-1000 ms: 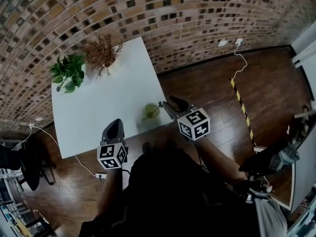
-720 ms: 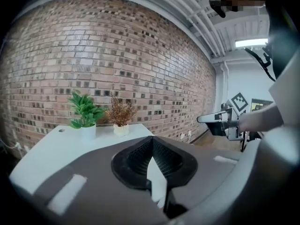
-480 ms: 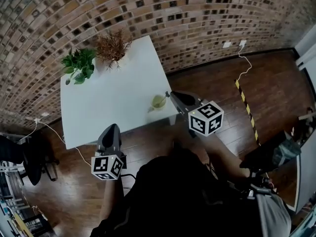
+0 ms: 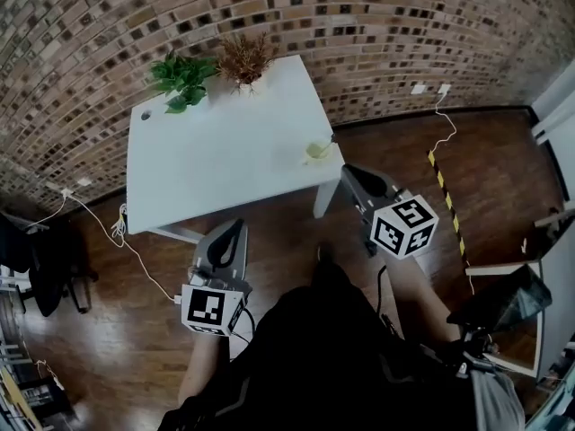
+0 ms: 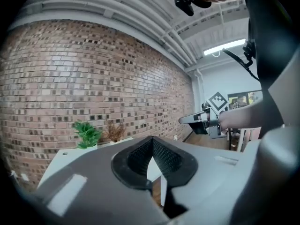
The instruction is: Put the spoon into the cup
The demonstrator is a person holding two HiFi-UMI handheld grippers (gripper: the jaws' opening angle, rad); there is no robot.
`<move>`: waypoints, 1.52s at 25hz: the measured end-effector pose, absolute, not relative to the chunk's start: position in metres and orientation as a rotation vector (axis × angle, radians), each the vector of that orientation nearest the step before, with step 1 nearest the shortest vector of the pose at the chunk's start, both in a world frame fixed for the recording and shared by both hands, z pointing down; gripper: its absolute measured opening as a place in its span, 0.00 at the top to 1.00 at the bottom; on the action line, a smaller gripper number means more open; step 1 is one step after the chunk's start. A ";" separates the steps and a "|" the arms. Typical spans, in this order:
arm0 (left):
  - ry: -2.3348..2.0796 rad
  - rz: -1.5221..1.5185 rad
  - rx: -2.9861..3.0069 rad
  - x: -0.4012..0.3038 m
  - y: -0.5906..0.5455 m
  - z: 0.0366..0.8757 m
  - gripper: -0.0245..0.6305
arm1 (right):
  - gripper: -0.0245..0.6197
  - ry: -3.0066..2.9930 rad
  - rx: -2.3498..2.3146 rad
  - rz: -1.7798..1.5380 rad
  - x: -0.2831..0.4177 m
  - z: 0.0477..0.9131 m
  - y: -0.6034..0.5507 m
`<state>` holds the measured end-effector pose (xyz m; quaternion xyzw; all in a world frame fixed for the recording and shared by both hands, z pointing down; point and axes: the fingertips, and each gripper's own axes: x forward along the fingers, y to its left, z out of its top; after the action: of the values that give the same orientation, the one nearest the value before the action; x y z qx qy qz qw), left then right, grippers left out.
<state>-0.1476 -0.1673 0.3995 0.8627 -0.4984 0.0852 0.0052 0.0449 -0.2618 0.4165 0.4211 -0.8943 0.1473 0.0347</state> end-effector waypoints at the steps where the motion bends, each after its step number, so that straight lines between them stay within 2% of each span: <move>1: -1.521 0.241 2.714 -0.146 -0.158 0.397 0.97 | 0.95 -2.738 1.307 0.443 0.044 0.414 -0.250; 12: -1.416 0.043 2.638 -0.145 -0.079 0.413 0.97 | 0.95 -2.717 1.325 0.375 0.049 0.397 -0.141; 28: -1.495 0.142 2.584 -0.062 0.034 0.361 0.97 | 0.95 -2.826 1.262 0.421 0.126 0.375 -0.036; 38: -1.334 0.138 2.627 -0.067 0.065 0.377 0.97 | 0.95 -2.831 1.322 0.396 0.094 0.374 0.009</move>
<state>-0.0666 0.0655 0.3766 0.8865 -0.4502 0.0467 0.0960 0.0938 0.0086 0.3741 0.4196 -0.8990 0.1258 -0.0040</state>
